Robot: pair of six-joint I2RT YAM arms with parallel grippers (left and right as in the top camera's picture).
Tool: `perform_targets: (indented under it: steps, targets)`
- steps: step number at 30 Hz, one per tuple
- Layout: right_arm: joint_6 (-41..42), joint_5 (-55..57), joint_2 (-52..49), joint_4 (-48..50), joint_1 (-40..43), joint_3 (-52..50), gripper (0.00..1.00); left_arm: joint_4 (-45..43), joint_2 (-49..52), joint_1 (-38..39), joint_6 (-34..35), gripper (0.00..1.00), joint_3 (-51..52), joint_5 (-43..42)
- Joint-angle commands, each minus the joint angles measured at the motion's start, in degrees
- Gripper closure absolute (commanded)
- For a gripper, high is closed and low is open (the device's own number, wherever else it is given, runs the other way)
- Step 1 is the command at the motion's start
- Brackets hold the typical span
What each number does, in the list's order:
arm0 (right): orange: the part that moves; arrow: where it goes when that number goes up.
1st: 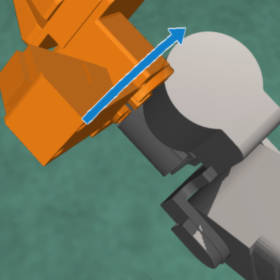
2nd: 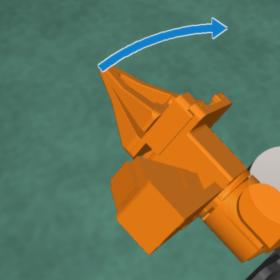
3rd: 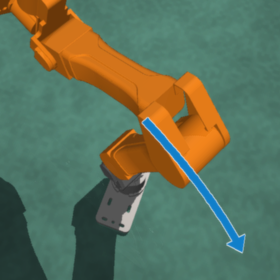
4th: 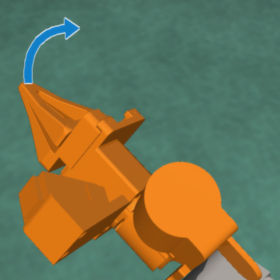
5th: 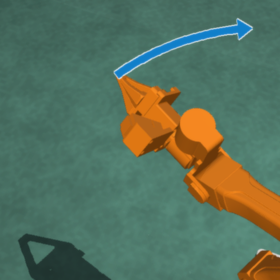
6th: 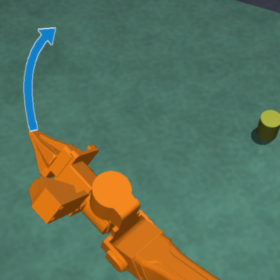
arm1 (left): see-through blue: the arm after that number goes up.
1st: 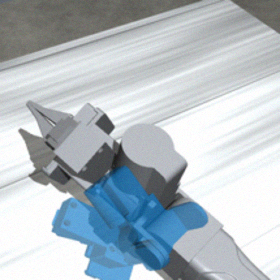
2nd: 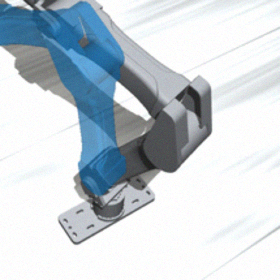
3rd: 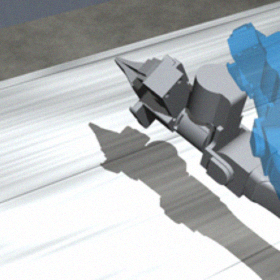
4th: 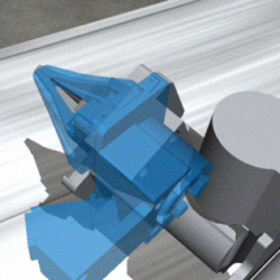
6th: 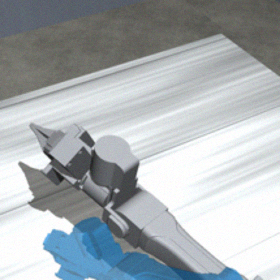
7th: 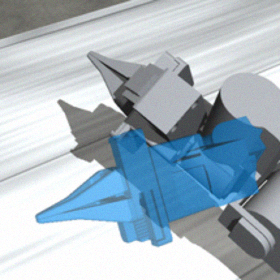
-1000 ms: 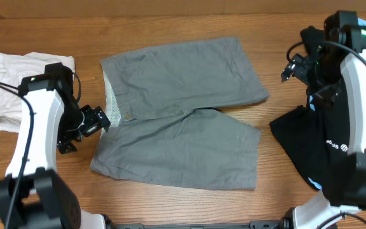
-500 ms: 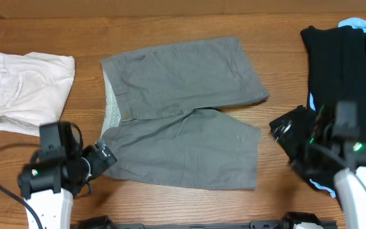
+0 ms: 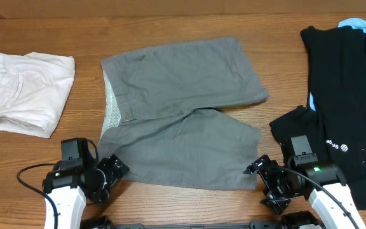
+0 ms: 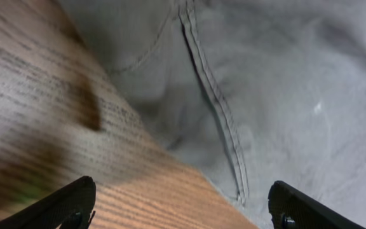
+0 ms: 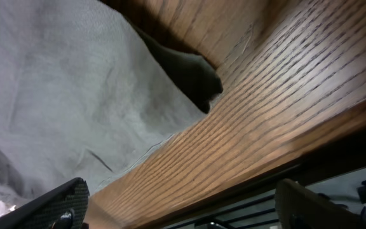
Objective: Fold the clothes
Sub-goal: 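Move both grippers to the shorts' near edge, left at waist, right at leg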
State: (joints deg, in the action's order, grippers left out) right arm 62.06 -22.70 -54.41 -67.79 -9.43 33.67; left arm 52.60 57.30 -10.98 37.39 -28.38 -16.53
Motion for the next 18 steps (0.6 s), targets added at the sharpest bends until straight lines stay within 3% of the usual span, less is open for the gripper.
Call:
perform_targets:
  steps: [1, 9, 11, 12, 14, 16, 18]
  targets:
    - [1.68, -1.01, 0.55, 0.26, -0.59, -0.24, 0.03, -2.01, 2.49, -0.26, 2.36, 0.11, 1.92, 0.44]
    - [1.66, -2.01, 0.55, 0.24, -1.03, -0.24, 0.02, -11.56, 10.1, -0.26, 4.66, 0.12, 4.02, 6.36]
    - [1.66, -2.01, 0.55, 0.24, -1.07, -0.24, 0.03, -13.68, 11.85, -0.26, 4.66, 0.26, 4.02, 7.26]
    - [1.66, -2.01, 0.55, 0.24, -1.07, -0.24, 0.03, -14.53, 12.94, -0.26, 4.66, 0.43, 4.02, 7.26]
    - [1.66, -2.01, 0.55, 0.26, -1.07, -0.24, 0.03, -14.97, 14.12, -0.26, 4.61, 0.58, 4.02, 7.41]
    - [1.66, -1.9, 0.55, 0.24, -1.07, -0.24, 0.02, -14.97, 15.1, -0.26, 4.61, 0.65, 4.02, 7.54]
    - [1.66, -1.81, 0.55, 0.26, -1.07, -0.24, 0.02, -14.73, 15.45, -0.26, 4.35, 0.66, 4.02, 7.54]
